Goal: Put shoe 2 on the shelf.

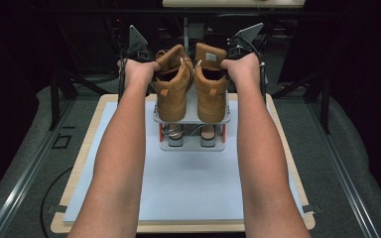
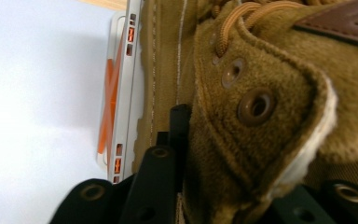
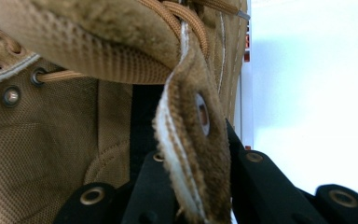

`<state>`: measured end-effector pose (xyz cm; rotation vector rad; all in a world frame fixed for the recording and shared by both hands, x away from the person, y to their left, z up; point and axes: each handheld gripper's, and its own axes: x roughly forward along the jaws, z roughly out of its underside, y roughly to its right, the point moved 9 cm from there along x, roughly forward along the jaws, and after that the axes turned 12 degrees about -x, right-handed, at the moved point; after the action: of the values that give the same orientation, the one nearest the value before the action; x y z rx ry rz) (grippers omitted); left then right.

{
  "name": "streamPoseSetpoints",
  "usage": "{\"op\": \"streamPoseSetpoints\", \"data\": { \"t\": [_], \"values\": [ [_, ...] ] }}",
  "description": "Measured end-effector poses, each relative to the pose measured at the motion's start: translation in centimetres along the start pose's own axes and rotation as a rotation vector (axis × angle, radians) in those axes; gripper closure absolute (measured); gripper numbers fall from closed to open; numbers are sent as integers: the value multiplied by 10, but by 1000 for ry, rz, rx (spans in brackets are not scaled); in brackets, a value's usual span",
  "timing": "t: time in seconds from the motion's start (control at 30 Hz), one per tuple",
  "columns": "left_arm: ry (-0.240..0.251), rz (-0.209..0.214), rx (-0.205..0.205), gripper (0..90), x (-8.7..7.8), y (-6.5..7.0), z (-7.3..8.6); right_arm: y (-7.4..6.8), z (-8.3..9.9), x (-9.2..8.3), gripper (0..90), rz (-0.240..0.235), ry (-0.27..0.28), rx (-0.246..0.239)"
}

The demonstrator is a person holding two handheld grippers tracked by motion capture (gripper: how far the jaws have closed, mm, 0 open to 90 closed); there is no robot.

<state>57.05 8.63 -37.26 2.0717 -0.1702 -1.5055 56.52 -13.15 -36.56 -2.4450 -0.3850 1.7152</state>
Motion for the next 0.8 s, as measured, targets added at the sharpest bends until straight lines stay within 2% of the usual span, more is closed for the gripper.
{"op": "streamPoseSetpoints", "data": {
  "t": [0.1, 0.3, 0.53, 0.63, 0.8],
  "values": [
    [8, -11, 28, 777, 1, 3, 1, 0, -1, -1, 781, -13, 14, -4],
    [41, -51, 95, 752, 0, 9, 0, -5, -3, -2, 750, 17, 41, -45],
    [46, -44, 109, 724, -1, 10, 0, -4, -3, -2, 725, 17, 33, -53],
    [53, -24, 105, 689, 0, 11, 0, -5, -3, -2, 702, 17, 38, -58],
    [58, -24, 110, 677, 0, 12, 0, -4, -4, -3, 645, 18, 52, -56]
  ]
}}
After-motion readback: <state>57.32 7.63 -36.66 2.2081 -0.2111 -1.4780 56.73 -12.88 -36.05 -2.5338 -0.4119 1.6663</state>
